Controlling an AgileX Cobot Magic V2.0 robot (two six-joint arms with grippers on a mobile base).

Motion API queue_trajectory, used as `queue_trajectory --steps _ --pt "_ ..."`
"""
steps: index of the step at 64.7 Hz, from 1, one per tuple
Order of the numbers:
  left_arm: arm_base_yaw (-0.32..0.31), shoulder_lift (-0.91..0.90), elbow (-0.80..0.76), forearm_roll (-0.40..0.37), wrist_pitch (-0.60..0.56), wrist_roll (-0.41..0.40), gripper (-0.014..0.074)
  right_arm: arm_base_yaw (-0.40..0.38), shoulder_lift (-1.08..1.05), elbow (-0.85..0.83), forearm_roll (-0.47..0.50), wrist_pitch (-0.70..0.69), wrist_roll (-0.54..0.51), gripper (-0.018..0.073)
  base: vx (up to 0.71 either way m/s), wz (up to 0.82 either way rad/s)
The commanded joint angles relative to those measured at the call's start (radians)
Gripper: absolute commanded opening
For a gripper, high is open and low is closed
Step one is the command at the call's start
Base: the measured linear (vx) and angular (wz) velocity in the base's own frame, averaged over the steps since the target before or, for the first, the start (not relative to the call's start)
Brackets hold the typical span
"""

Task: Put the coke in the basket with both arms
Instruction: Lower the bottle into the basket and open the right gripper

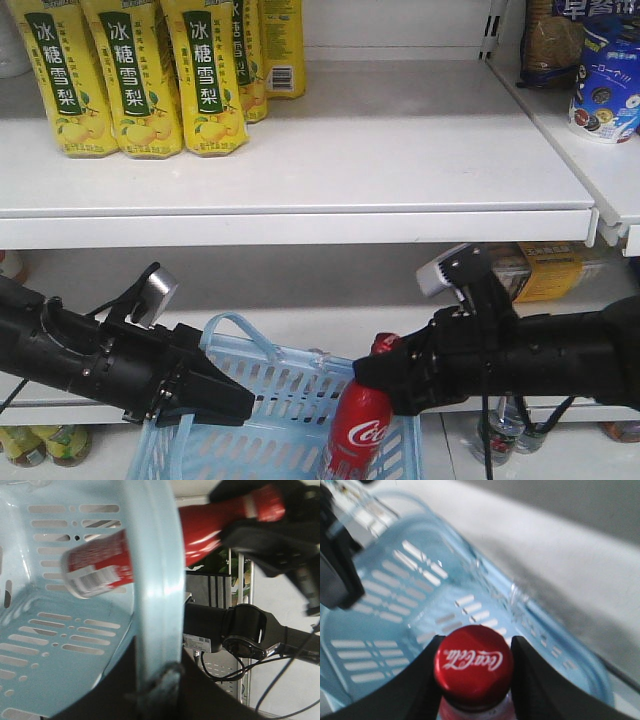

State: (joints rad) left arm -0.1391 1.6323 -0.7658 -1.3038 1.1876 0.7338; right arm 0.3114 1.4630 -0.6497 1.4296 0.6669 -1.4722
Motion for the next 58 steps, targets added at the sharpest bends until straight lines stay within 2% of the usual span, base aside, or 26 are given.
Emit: queue_trajectory --steps 1,8,16,41,46,58 --pt "-0.003 -0.044 -0.019 -0.081 0.039 0.016 -0.0006 0.061 0.022 -0.027 0.048 -0.018 -0.018 0.0034 0.00 0.00" --pt "-0.003 -0.044 -0.019 -0.081 0.039 0.016 -0.0006 0.113 0.064 -0.027 0.048 -0.092 -0.015 0.0066 0.00 0.00" --pt "-0.003 -0.044 -0.019 -0.081 0.038 0.016 -0.0006 0.131 0.074 -0.027 0.048 -0.099 -0.009 0.0118 0.00 0.00" --pt "-0.003 -0.044 -0.019 -0.081 0.038 0.016 -0.0006 0.129 0.072 -0.027 -0.028 -0.072 0.084 0.0429 0.00 0.00" --pt "-0.003 -0.044 -0.019 -0.081 0.038 0.016 -0.0006 0.129 0.063 -0.027 -0.031 -0.066 0.090 0.0450 0.00 0.00" --pt "-0.003 -0.044 -0.019 -0.081 0.038 0.016 -0.0006 0.128 -0.027 -0.027 -0.064 -0.052 0.127 0.0436 0.00 0.00"
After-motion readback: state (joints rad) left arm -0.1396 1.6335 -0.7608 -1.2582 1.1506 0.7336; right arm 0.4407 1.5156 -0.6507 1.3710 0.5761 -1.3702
